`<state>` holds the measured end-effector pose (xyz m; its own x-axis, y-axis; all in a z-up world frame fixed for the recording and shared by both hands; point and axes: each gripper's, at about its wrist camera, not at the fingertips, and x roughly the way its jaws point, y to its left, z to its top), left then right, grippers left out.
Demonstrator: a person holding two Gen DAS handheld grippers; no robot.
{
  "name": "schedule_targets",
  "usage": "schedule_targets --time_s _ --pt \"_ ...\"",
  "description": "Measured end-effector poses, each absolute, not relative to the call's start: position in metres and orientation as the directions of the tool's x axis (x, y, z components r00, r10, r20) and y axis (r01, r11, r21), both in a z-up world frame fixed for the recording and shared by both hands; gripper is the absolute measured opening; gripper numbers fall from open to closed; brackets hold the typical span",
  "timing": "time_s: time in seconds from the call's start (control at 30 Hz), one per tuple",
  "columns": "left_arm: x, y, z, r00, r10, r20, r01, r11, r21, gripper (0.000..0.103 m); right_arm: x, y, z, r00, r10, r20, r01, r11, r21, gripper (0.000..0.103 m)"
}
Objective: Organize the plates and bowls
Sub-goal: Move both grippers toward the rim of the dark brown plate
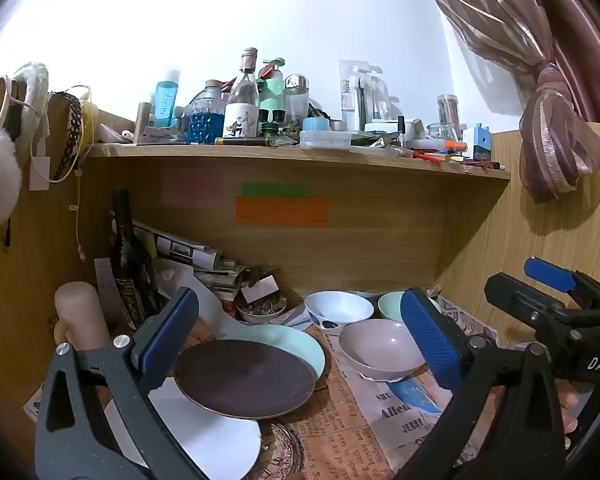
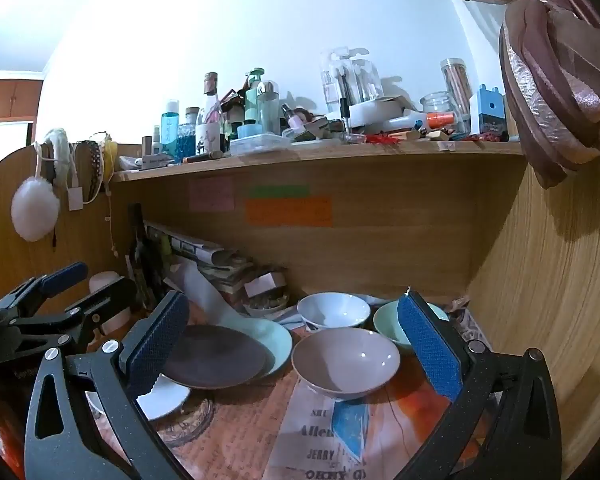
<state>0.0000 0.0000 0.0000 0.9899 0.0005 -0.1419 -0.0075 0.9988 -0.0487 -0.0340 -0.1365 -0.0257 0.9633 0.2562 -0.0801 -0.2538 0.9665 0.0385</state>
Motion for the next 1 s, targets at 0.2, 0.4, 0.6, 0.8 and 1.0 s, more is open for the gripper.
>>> schedule_targets --time_s 0.2,0.4,0.6,0.8,1.0 --pt "-0.0001 0.0001 -0.0001 0.99 0.0 -0.142 -0.007 0.998 -0.054 0.103 -0.0316 -0.1374 -0.0284 0.962 0.261 -0.077 -0.258 0.965 0.046 0.103" --pt "-0.0003 -0.001 -0.0004 0.989 0.001 -0.145 -0.008 0.999 -0.049 0.103 -0.0275 -0.1367 -0.0228 0.96 0.264 -0.092 -0.26 0.964 0.054 0.103" --pt "0.0053 0.0023 0.0013 0.989 -0.001 -0.147 -0.006 0.999 -0.047 0.103 -0.0253 -0.1377 -0.0252 0.956 0.28 -0.088 -0.275 0.959 0.069 0.103" --pt "0.0054 -0.0016 0.0002 0.991 -0.001 -0.137 -0.005 0.999 -0.037 0.103 -0.0263 -0.1375 -0.0252 0.957 0.277 -0.081 -0.272 0.96 0.07 0.103" --pt "0.0039 -0.0032 0.0008 0.991 -0.002 -0.133 -0.003 0.999 -0.037 0.103 -0.0276 -0.1383 -0.0248 0.958 0.275 -0.079 -0.27 0.96 0.077 0.103"
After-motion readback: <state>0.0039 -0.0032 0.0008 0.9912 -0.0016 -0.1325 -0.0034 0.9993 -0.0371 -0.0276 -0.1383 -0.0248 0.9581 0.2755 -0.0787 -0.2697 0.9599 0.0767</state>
